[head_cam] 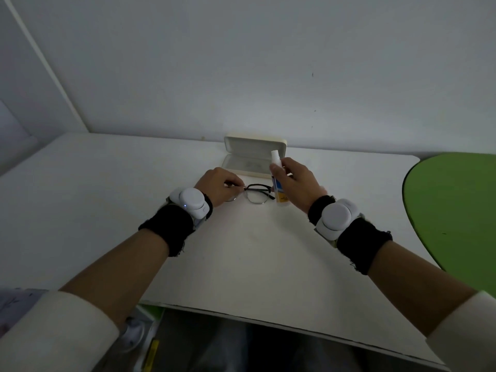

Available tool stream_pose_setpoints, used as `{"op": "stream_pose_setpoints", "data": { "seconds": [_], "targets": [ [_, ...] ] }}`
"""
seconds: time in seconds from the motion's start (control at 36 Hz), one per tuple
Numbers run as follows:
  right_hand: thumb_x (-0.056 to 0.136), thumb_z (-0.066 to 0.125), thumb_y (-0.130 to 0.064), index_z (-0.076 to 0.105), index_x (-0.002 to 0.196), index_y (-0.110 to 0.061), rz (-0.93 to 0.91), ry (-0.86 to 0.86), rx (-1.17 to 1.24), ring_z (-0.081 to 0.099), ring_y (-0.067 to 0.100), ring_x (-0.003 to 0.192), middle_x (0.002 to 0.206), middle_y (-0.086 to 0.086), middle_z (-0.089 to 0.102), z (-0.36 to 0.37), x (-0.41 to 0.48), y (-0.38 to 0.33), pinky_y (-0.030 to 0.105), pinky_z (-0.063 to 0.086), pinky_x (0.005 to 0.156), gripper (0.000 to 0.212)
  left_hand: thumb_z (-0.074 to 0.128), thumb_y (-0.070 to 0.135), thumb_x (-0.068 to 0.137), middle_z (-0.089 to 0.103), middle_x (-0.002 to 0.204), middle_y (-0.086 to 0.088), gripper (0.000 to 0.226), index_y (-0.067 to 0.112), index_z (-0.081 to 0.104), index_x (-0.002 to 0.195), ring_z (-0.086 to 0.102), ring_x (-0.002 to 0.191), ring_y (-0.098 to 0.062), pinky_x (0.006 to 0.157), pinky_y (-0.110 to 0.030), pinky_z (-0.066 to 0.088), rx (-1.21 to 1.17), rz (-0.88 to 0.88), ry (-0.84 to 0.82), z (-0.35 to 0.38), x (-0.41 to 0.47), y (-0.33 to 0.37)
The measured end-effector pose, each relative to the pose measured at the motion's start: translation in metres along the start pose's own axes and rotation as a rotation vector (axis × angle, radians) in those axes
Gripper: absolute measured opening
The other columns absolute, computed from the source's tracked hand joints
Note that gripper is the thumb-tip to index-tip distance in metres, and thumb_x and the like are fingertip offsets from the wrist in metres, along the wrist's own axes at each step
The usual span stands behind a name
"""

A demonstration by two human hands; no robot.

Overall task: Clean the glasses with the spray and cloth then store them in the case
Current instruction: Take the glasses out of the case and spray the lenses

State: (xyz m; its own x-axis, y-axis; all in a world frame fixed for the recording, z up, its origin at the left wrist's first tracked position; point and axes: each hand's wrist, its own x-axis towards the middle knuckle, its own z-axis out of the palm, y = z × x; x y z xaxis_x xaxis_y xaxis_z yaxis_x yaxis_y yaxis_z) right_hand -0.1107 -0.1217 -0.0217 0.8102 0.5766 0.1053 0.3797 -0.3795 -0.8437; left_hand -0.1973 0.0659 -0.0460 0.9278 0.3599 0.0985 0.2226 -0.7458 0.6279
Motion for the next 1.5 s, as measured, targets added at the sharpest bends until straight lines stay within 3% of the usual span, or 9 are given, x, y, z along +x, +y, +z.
{"op": "stream_pose_setpoints", "data": {
  "seconds": [0.06,0.11,0.17,0.22,0.31,0.61,0.78,1.17,1.5],
  "targets": [
    [0.101,0.046,-0.033,0.054,0.093,-0.004,-0.005,0.004,-0.028,0.057,0.022,0.077,0.087,0.008,0.058,0.000,0.001,0.003,0.007,0.038,0.058,0.031,0.067,0.015,0.085,0.075,0.094,-0.007,0.013,0.011,0.077,0.093,0.067,0.092,-0.019,0.086,-0.027,0.049,0.010,-0.001,-0.007,0.000,0.000,0.001],
    [0.101,0.046,-0.034,0.053,0.089,-0.008,-0.014,0.008,-0.043,0.057,0.013,0.070,0.084,0.004,0.057,0.002,0.003,0.002,0.001,0.036,0.054,0.029,0.066,0.014,0.085,0.075,0.093,-0.006,0.012,0.011,0.077,0.090,0.067,0.092,-0.020,0.087,-0.031,0.050,0.026,0.000,-0.019,-0.001,0.003,0.002],
    [0.101,0.047,-0.033,0.052,0.089,-0.008,-0.013,-0.006,-0.017,0.066,0.019,0.078,0.085,0.006,0.057,0.003,0.004,0.001,0.007,0.043,0.062,0.029,0.067,0.014,0.084,0.074,0.092,-0.007,0.011,0.011,0.077,0.088,0.066,0.091,-0.021,0.087,-0.033,0.051,0.035,-0.005,-0.026,-0.002,0.004,0.003],
    [0.100,0.048,-0.032,0.053,0.092,-0.004,-0.011,-0.024,0.019,0.068,0.032,0.088,0.089,0.014,0.059,0.003,0.006,0.001,0.036,0.053,0.081,0.030,0.068,0.015,0.084,0.074,0.093,-0.008,0.011,0.010,0.076,0.088,0.066,0.091,-0.022,0.086,-0.033,0.051,0.042,-0.007,-0.028,-0.003,0.006,0.004],
    [0.099,0.049,-0.030,0.053,0.093,-0.001,-0.013,-0.015,0.034,0.067,0.038,0.089,0.091,0.019,0.062,0.001,0.007,-0.001,0.051,0.053,0.085,0.031,0.069,0.017,0.084,0.073,0.093,-0.007,0.010,0.011,0.076,0.087,0.064,0.087,-0.019,0.075,-0.025,0.047,0.037,-0.015,-0.026,-0.004,0.008,0.004],
    [0.092,0.055,-0.032,0.059,0.098,-0.004,0.037,-0.005,0.131,0.062,0.021,0.061,0.078,0.003,0.060,-0.004,0.020,0.006,0.041,0.057,0.068,0.029,0.070,0.019,0.081,0.068,0.078,0.003,0.006,0.017,0.074,0.077,0.062,0.079,-0.013,0.070,-0.022,0.044,-0.048,-0.095,-0.018,-0.003,0.010,0.005],
    [0.088,0.056,-0.032,0.060,0.091,-0.010,0.073,-0.029,0.167,0.055,0.017,0.062,0.076,0.002,0.056,-0.007,0.025,0.008,0.031,0.047,0.058,0.022,0.071,0.021,0.078,0.065,0.069,0.012,0.010,0.023,0.070,0.068,0.059,0.068,-0.006,0.060,-0.016,0.041,-0.154,-0.139,-0.013,-0.001,0.011,0.011],
    [0.083,0.047,-0.031,0.062,0.081,-0.015,0.100,-0.039,0.226,0.054,0.020,0.059,0.071,0.006,0.059,-0.021,0.030,0.012,0.032,0.045,0.056,0.022,0.073,0.010,0.076,0.075,0.079,-0.013,0.007,0.004,0.074,0.079,0.068,0.064,-0.019,0.069,-0.032,0.058,-0.652,-0.325,-0.047,0.006,0.014,0.027],
    [0.076,0.044,-0.040,0.056,0.070,-0.010,0.116,-0.059,0.242,0.045,0.021,0.047,0.057,0.004,0.051,-0.027,0.042,0.011,0.029,0.037,0.049,0.033,0.071,0.008,0.080,0.074,0.085,-0.019,0.012,-0.001,0.071,0.088,0.067,0.066,-0.025,0.069,-0.033,0.060,-0.818,-0.373,-0.103,0.005,0.010,0.042]
  ]
}}
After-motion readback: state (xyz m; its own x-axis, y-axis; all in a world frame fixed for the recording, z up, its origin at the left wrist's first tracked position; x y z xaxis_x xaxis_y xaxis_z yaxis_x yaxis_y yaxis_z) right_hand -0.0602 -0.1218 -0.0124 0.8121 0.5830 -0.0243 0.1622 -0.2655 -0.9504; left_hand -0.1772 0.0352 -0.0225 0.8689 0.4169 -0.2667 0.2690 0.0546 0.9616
